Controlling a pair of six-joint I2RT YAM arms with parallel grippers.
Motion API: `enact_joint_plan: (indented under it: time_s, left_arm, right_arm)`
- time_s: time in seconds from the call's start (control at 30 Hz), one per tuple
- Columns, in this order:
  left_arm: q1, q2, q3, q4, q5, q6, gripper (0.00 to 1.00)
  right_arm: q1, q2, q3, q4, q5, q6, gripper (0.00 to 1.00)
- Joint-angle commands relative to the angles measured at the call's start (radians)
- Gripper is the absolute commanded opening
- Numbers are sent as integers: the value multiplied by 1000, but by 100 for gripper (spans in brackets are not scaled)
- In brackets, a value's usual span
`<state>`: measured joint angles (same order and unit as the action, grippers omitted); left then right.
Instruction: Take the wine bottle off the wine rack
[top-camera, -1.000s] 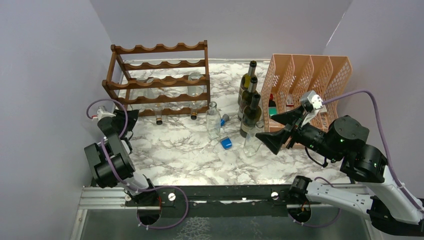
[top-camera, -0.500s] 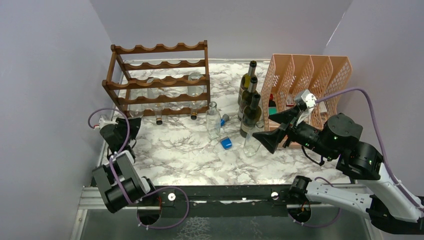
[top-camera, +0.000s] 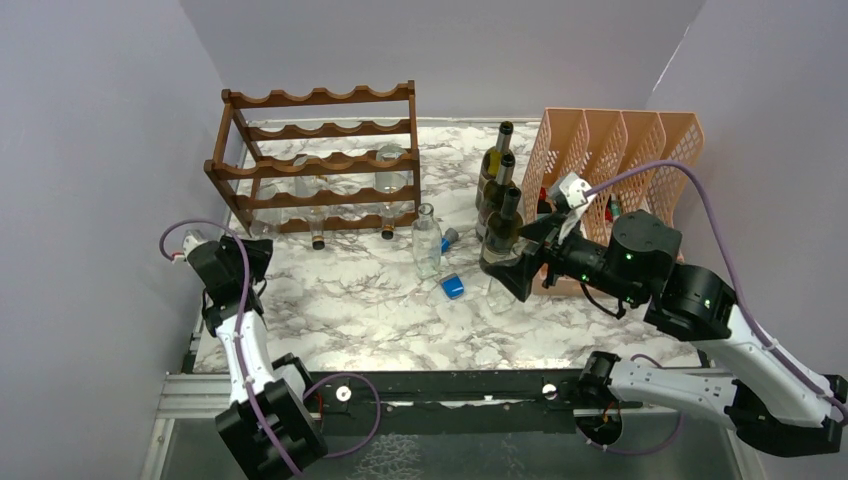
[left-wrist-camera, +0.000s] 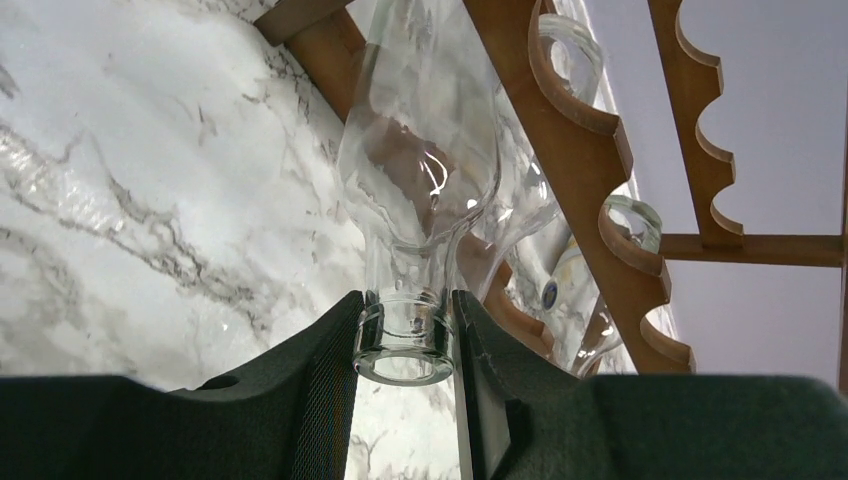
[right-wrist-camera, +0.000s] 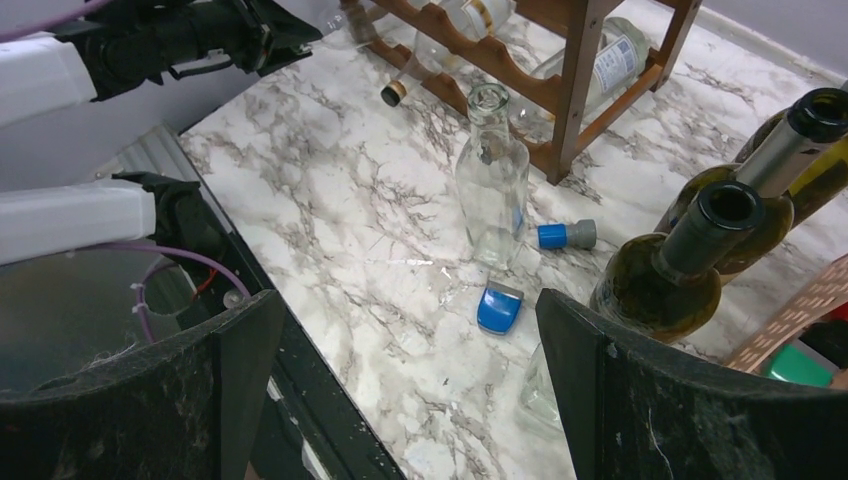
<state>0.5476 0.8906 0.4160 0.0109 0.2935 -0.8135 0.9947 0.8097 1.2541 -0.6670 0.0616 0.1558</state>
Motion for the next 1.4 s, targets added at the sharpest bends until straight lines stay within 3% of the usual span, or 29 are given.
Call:
enact_joint_plan:
  time_s: [0.0, 0.7, 1.07, 1.37]
  left_arm:
    - [6, -66, 58, -178, -58, 28, 0]
    - [-48, -217, 285, -489, -194, 99, 0]
    - [-140, -234, 432, -564, -306, 308, 0]
    - [-225, -232, 475, -602, -264, 456, 0]
  right_arm:
    - [0, 31, 34, 24, -46, -38, 100]
    - [0, 133, 82, 36, -88, -101, 100]
    - [-1, 225, 112, 72, -216, -128, 100]
    - [0, 326, 159, 138, -321, -141, 100]
